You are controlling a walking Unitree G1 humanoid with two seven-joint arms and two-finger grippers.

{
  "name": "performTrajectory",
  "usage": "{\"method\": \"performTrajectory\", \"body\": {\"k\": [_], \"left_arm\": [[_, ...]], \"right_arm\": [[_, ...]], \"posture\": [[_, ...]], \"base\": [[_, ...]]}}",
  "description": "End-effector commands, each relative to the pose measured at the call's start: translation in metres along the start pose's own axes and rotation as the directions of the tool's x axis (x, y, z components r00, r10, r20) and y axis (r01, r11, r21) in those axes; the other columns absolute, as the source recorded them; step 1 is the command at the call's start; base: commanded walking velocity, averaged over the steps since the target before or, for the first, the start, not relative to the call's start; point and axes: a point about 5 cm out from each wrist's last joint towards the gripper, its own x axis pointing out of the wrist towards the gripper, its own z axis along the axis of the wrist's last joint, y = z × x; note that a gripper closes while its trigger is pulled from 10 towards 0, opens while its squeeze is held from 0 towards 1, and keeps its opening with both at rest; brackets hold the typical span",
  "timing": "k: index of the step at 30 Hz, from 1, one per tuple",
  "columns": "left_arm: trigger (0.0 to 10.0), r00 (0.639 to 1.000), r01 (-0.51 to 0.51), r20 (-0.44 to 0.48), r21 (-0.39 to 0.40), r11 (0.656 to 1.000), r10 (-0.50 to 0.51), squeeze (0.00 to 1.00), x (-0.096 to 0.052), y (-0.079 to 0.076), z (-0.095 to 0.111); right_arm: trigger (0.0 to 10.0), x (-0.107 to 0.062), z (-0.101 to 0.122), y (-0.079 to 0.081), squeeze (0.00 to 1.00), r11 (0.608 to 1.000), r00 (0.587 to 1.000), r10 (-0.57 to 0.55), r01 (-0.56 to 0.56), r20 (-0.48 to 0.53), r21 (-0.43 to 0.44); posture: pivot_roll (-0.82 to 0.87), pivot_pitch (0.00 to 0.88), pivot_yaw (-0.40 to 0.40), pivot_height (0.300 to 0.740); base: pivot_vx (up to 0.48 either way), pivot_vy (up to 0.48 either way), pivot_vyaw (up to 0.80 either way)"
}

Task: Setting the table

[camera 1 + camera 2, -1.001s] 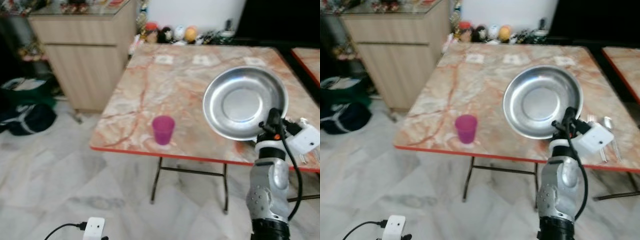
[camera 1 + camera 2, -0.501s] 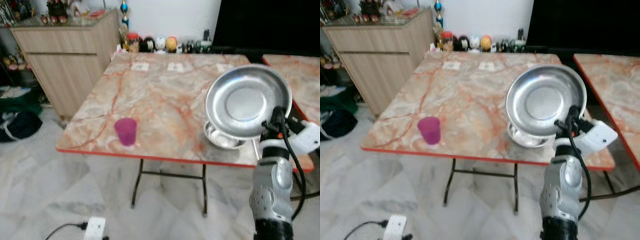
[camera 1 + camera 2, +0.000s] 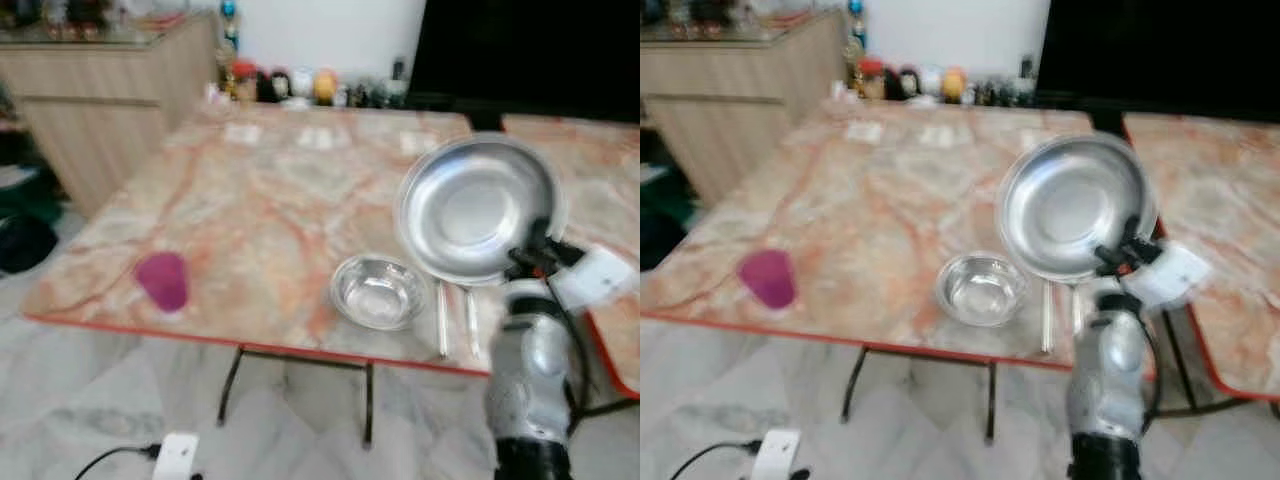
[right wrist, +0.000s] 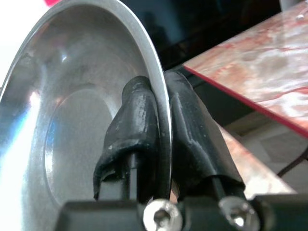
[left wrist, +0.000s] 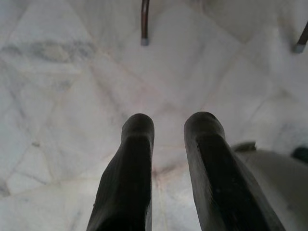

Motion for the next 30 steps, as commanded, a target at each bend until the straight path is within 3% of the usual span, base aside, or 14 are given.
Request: {"method": "performTrajectory", "body": {"k": [1,4,11,30], "left_arm": [[10.0,1.000,0.018,-0.005,0.003,1.000,-0.018,0.00,0.0006,-0.0074,0.0002],[10.0,1.000,0.017,-0.004,0.000,1.000,-0.017,0.00,0.0006,-0.0073,0.0002],[10.0,1.000,0.020,-0.005,-0.031,0.999,-0.020,0.00,0.0002,-0.0086,-0.0013],[10.0,1.000,0.017,0.004,-0.040,0.999,-0.017,0.00,-0.0007,-0.0083,-0.0032]], "right_arm": [[10.0,0.0025,0.0072,-0.0098,0.00,0.999,0.999,-0.043,0.042,0.024,0.011],[10.0,0.0027,0.0070,-0.0099,0.00,0.999,0.999,-0.044,0.043,0.017,0.017],[10.0,0.0028,0.0053,-0.0097,0.00,0.999,0.999,-0.038,0.038,0.006,0.022],[10.0,0.0026,0.0049,-0.0123,0.00,0.998,0.999,-0.054,0.054,0.005,0.027]], "posture": [[-0.03,0.022,0.015,0.740],[-0.02,0.029,0.013,0.740],[-0.02,0.036,0.006,0.740],[-0.02,0.044,0.005,0.740]], "base": [[0.296,-0.375,0.00],[0.294,-0.375,0.00],[0.159,-0.418,-0.78],[0.000,-0.480,0.00]]}}
